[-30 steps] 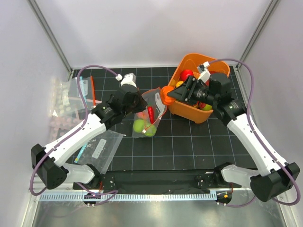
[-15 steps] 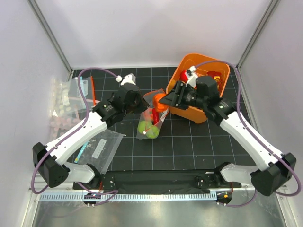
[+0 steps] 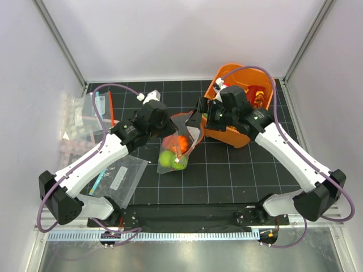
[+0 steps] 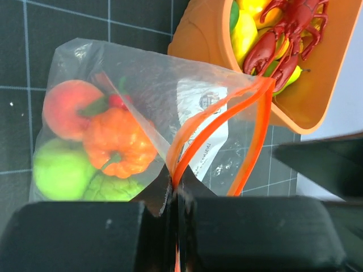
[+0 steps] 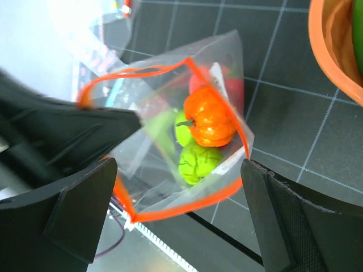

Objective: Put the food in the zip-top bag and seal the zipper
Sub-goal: Place the fake vegetable in the zipper food storage bag, then pick up the fake vegetable from the bin.

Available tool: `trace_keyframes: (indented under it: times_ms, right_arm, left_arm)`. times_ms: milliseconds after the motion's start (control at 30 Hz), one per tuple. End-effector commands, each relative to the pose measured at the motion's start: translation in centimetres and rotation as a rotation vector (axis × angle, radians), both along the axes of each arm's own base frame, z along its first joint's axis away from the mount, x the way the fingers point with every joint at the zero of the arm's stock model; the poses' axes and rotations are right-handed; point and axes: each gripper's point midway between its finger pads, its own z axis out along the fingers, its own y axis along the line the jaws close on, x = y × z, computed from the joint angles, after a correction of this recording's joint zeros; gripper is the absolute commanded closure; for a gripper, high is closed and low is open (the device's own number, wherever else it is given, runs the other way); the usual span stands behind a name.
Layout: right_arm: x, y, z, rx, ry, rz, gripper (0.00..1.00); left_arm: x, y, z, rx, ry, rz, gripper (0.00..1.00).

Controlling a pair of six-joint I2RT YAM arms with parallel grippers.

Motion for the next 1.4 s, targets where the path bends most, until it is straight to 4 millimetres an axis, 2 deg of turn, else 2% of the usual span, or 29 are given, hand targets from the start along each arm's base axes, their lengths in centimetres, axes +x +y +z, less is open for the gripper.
trace_keyframes:
  times_ms: [0, 33, 100, 133, 200, 267, 300, 333, 367, 400, 467, 600, 667, 700, 800, 867, 900, 1133, 1267, 1333, 1367]
  right_arm:
    - [-0.8, -0.8, 5.2, 0.041, -0.093, 0.009, 0.01]
    - [-0.6, -0.7, 6.7, 0.063, -0.101, 0.005, 0.02]
    - [-1.3, -0.8, 7.4, 0.106, 0.011, -0.007, 0.04]
    - [0.0, -1.4, 8.9, 0.147, 0.041, -0.048, 0.07]
    - [-0.6, -1.3, 10.5, 0.271, 0.184, -0.046, 0.16]
    - [0.9, -3.2, 11.2, 0.361, 0.264, -0.14, 0.26]
    - [0.9, -3.0, 12.4, 0.467, 0.333, -0.139, 0.28]
    - [1.6, -4.1, 12.1, 0.526, 0.372, -0.188, 0.33]
    - [2.4, -4.1, 13.4, 0.615, 0.381, -0.203, 0.47]
    - [2.6, -4.2, 12.9, 0.647, 0.414, -0.218, 0.47]
    - [3.5, -4.8, 13.2, 0.688, 0.406, -0.25, 0.49]
    - [5.2, -5.3, 11.0, 0.698, 0.49, -0.327, 0.53]
    - [6.3, -5.3, 10.5, 0.727, 0.511, -0.351, 0.61]
    - [6.7, -5.4, 10.0, 0.756, 0.548, -0.382, 0.69]
    - [8.5, -5.7, 9.9, 0.776, 0.53, -0.412, 0.79]
    - [9.0, -6.2, 8.8, 0.721, 0.527, -0.442, 0.94]
    - [9.3, -6.5, 9.1, 0.705, 0.51, -0.447, 0.99]
    - [11.7, -7.7, 4.7, 0.647, 0.549, -0.523, 0.99]
    - [13.9, -8.7, 2.8, 0.606, 0.53, -0.567, 0.99]
    - [15.0, -9.8, 2.5, 0.544, 0.47, -0.59, 0.99]
    - [15.4, -10.2, 0.9, 0.494, 0.488, -0.616, 0.93]
  left_arm:
    - [0.6, -0.1, 3.9, -0.074, -0.065, 0.024, 1.0]
    - [0.7, -0.2, 3.7, -0.065, -0.062, 0.02, 1.0]
    - [0.9, -0.3, 4.0, -0.056, -0.066, 0.017, 1.0]
    - [0.9, -0.3, 3.9, -0.046, -0.067, 0.012, 1.0]
    - [1.1, -0.3, 4.0, -0.028, -0.067, 0.009, 1.0]
    - [1.0, -0.1, 3.7, -0.009, -0.062, 0.007, 1.0]
    - [1.0, 0.1, 3.8, -0.005, -0.063, 0.015, 1.0]
    - [1.0, 0.3, 3.6, 0.002, -0.063, 0.017, 1.0]
    - [0.9, 0.4, 3.8, 0.0, -0.068, 0.02, 1.0]
    - [0.9, 0.6, 3.8, 0.004, -0.069, 0.028, 1.0]
    - [0.8, 0.9, 3.7, 0.012, -0.072, 0.029, 1.0]
    - [0.3, 0.9, 3.8, 0.017, -0.054, 0.016, 1.0]
    - [0.0, 0.8, 3.7, 0.004, -0.04, 0.01, 1.0]
    - [-0.2, 0.9, 3.6, 0.003, -0.034, 0.01, 1.0]
    - [-0.5, 1.3, 3.3, 0.001, -0.029, 0.019, 1.0]
    - [-0.6, 1.7, 3.4, 0.003, -0.041, 0.032, 1.0]
    - [-0.6, 1.9, 3.3, 0.007, -0.042, 0.036, 1.0]
    - [-0.3, 3.2, 4.2, 0.057, -0.103, 0.051, 1.0]
    - [0.2, 3.7, 4.4, 0.088, -0.127, 0.064, 1.0]
    - [0.4, 3.7, 5.0, 0.093, -0.138, 0.068, 1.0]
    - [0.5, 3.7, 5.2, 0.095, -0.144, 0.064, 1.0]
